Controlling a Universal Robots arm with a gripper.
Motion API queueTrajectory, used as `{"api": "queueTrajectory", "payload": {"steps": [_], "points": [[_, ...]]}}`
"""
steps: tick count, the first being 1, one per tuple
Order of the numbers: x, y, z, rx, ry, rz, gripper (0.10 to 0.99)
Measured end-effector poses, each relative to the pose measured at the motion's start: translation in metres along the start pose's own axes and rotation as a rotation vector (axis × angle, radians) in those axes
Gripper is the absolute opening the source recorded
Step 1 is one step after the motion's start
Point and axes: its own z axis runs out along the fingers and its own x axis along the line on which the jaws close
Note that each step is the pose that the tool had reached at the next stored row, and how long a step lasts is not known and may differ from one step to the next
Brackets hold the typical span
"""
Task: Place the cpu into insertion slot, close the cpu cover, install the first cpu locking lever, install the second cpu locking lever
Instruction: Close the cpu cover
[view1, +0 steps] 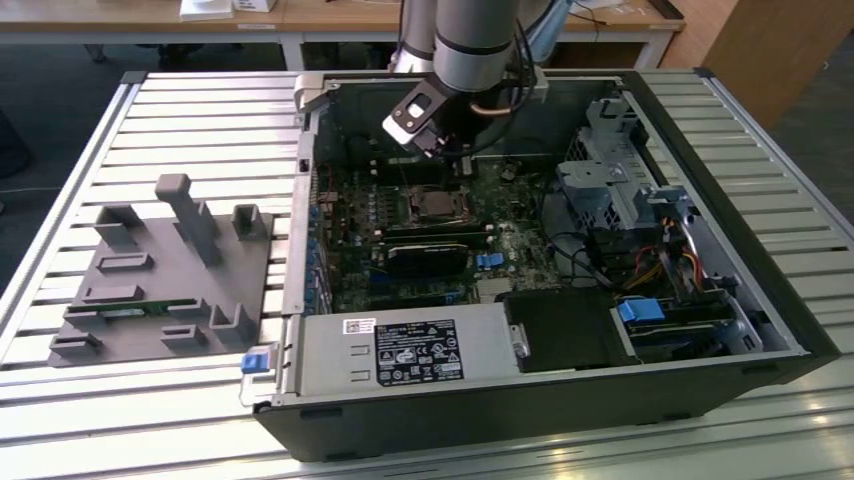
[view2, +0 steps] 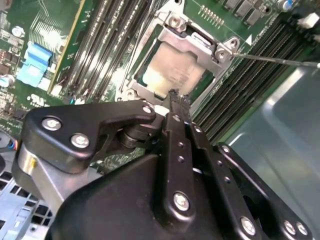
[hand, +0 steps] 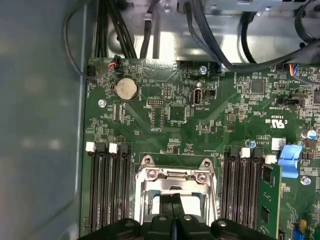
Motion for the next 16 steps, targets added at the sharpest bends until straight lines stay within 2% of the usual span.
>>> {"api": "queueTrajectory", "payload": {"steps": [6,16], "points": [[-0.0030,-0.0009,0.0043,0.001,0.0001,0.000,0.114],[-0.0045,-0.0020,0.0064,0.003,0.0001,0.000,0.114]]}}
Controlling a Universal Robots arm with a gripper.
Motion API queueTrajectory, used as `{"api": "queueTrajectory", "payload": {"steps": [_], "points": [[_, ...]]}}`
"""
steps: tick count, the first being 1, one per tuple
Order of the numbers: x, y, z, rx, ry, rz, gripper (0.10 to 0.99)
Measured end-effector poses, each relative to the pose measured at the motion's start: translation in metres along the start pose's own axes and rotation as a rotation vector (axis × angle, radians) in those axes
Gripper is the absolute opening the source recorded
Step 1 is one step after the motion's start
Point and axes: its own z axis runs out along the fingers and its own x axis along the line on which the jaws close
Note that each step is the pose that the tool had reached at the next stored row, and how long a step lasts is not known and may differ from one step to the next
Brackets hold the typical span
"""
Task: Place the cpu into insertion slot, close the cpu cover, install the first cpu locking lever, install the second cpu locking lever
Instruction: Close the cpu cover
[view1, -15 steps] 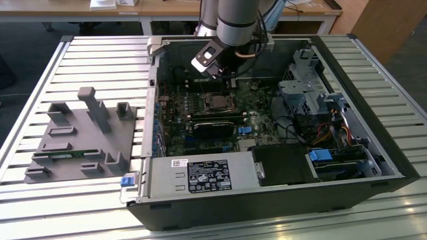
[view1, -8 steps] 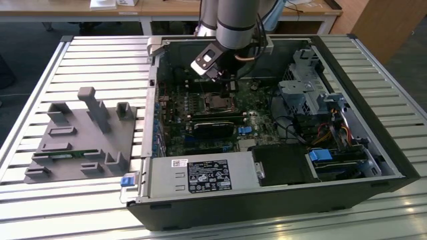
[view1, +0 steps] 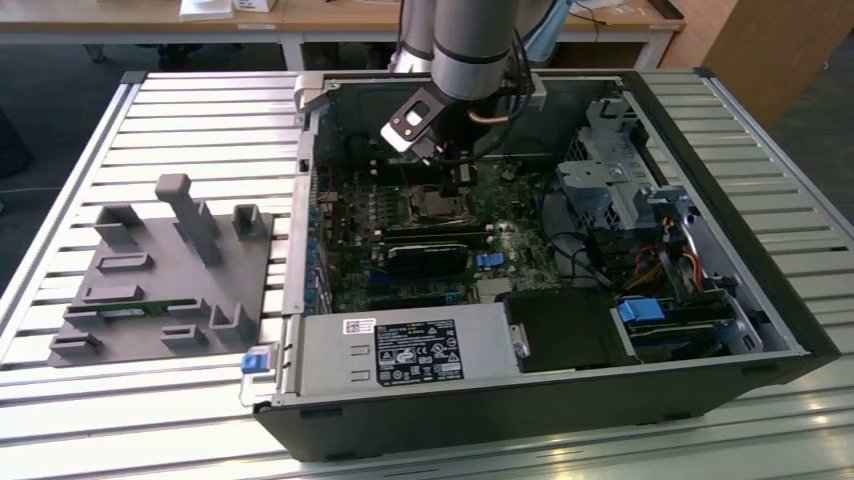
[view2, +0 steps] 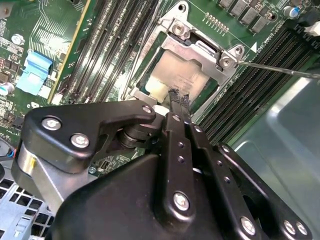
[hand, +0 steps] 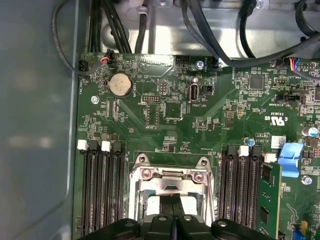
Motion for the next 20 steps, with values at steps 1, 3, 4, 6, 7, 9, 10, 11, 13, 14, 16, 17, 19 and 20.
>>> {"api": "queueTrajectory", "payload": {"steps": [1,3,4,6,7,9,10,11,13,14,16,17,19,20], "points": [[-0.0001,-0.0001,0.0002,0.000,0.0000,0.000,0.114],[-0.0003,-0.0005,0.0006,0.000,0.0000,0.000,0.114],[-0.0003,-0.0007,0.0008,0.000,0.0000,0.000,0.114],[-0.0005,-0.0013,0.0013,0.000,0.0000,0.000,0.114],[-0.0006,-0.0018,0.0015,0.000,0.0000,0.000,0.114],[-0.0009,-0.0026,0.0022,0.000,0.0001,-0.001,0.114],[-0.0009,-0.0030,0.0026,0.000,0.0002,-0.001,0.114],[-0.0010,-0.0036,0.0029,0.000,0.0001,-0.001,0.114],[-0.0011,-0.0058,0.0033,0.000,0.0000,-0.002,0.114],[-0.0011,-0.0070,0.0034,0.000,0.0000,-0.002,0.114],[-0.0010,-0.0093,0.0035,0.000,0.0002,-0.003,0.114],[-0.0010,-0.0105,0.0036,0.000,0.0004,-0.003,0.114],[-0.0010,-0.0126,0.0036,0.000,0.0008,-0.004,0.114],[-0.0010,-0.0138,0.0037,0.000,0.0010,-0.004,0.114]]}}
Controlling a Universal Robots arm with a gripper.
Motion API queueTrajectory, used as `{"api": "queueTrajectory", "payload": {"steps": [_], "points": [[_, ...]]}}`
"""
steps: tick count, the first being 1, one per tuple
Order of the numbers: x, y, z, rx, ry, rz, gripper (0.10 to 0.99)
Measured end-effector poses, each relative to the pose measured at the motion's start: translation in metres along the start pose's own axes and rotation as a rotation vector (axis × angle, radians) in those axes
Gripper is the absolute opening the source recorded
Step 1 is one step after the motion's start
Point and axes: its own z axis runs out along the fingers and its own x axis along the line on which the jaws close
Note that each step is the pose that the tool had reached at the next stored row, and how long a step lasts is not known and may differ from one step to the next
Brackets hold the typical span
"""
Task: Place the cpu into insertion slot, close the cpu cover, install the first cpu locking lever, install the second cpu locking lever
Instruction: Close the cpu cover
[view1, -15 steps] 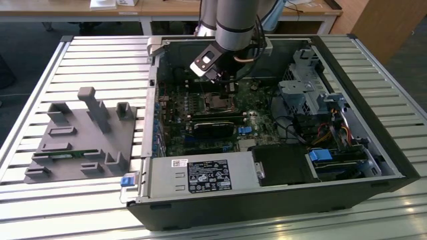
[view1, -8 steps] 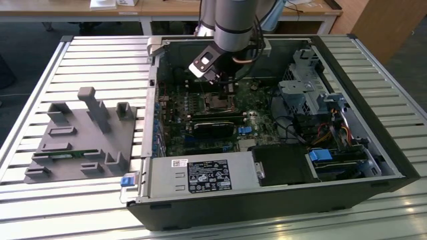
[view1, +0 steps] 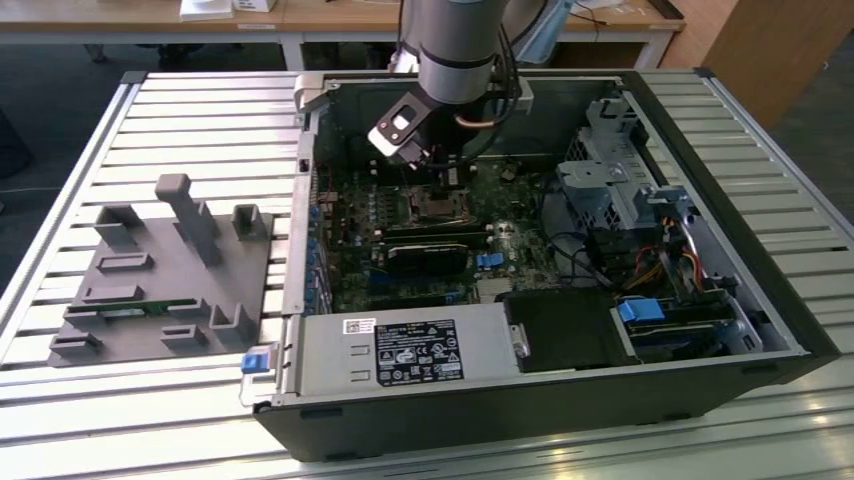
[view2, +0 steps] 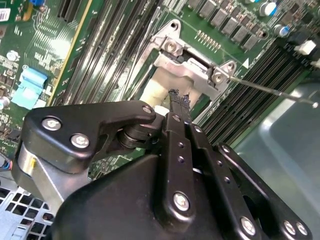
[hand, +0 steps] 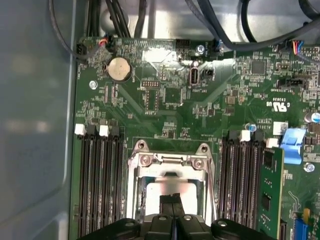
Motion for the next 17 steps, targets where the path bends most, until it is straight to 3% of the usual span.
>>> {"api": "queueTrajectory", "payload": {"steps": [9,13,17], "points": [[0.0001,-0.0050,0.0001,0.000,0.0000,-0.003,0.114],[0.0004,-0.0149,0.0008,0.000,0.0001,-0.003,0.114],[0.0003,-0.0170,0.0038,0.000,0.0000,-0.004,0.114]]}}
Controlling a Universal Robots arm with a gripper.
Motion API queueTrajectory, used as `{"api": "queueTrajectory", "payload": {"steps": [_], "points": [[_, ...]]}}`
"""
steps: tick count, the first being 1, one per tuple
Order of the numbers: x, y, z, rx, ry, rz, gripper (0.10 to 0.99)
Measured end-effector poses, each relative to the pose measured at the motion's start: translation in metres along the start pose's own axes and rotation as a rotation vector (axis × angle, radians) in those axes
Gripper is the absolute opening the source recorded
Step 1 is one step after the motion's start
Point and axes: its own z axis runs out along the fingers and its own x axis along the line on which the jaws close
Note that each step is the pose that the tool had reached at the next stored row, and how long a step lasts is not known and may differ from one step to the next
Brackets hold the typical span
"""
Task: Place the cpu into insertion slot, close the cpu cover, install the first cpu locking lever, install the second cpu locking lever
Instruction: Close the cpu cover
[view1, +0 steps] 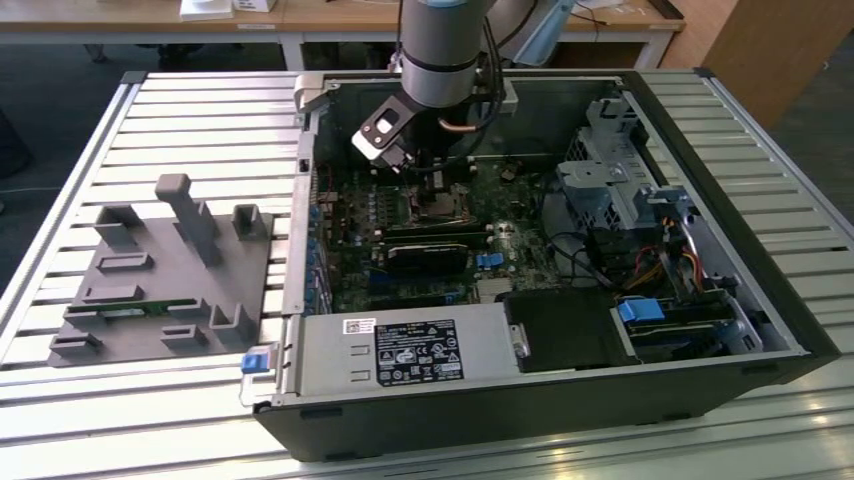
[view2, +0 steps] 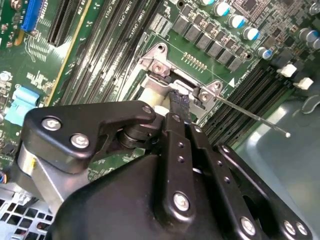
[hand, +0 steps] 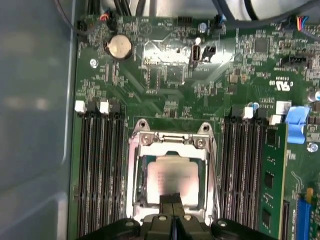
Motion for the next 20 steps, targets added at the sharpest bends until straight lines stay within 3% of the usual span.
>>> {"api": "queueTrajectory", "payload": {"steps": [7,12,14,17,20], "points": [[-0.0004,-0.0002,0.0068,0.000,-0.0005,0.000,0.114],[0.0001,0.0041,0.0086,0.000,-0.0005,0.000,0.114],[0.0007,0.0044,0.0080,-0.001,0.0007,0.000,0.114],[0.0010,0.0043,0.0008,0.000,0.0002,0.000,0.114],[0.0010,0.0060,0.0002,0.000,0.0003,0.000,0.114]]}}
